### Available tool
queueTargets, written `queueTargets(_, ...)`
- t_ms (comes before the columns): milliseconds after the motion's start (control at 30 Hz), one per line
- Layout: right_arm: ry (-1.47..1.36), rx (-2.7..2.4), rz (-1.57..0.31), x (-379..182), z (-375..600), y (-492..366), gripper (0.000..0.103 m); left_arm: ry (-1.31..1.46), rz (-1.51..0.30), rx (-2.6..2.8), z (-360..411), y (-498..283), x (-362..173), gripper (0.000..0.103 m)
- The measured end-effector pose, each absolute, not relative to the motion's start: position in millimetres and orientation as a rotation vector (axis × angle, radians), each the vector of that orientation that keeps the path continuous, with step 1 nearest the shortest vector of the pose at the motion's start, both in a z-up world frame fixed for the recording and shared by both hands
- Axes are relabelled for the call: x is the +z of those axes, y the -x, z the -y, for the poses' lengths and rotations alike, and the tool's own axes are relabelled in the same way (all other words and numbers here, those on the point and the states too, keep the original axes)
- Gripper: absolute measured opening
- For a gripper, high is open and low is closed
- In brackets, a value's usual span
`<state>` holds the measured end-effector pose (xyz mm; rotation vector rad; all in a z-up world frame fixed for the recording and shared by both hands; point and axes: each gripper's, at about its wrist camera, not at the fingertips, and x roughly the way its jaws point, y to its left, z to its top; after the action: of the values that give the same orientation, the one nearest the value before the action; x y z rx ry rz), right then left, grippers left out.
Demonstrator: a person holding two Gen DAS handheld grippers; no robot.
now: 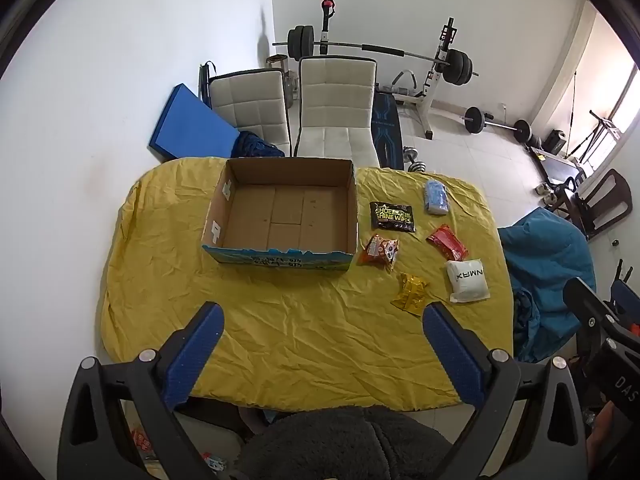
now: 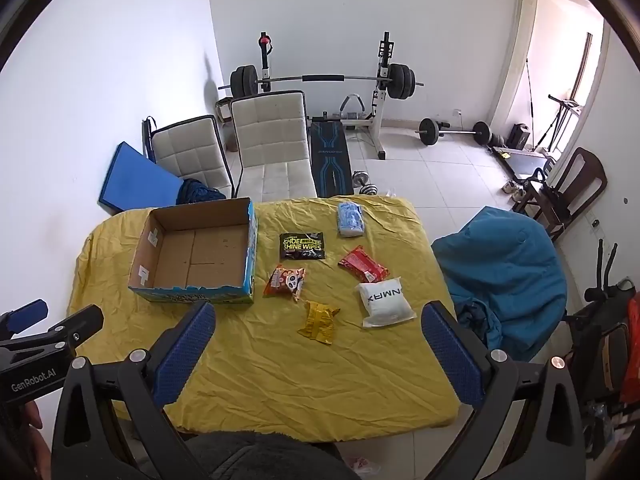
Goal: Organize soft objects
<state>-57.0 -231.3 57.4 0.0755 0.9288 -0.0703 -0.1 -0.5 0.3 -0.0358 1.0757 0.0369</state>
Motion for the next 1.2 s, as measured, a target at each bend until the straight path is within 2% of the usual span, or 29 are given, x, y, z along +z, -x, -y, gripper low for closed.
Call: queueTargets(1200,-0.044,-0.075,-0.904,59.4,229.7,68.4,0.103,0.05,-1.041,0.033,8.2,8.0,12.4,0.102)
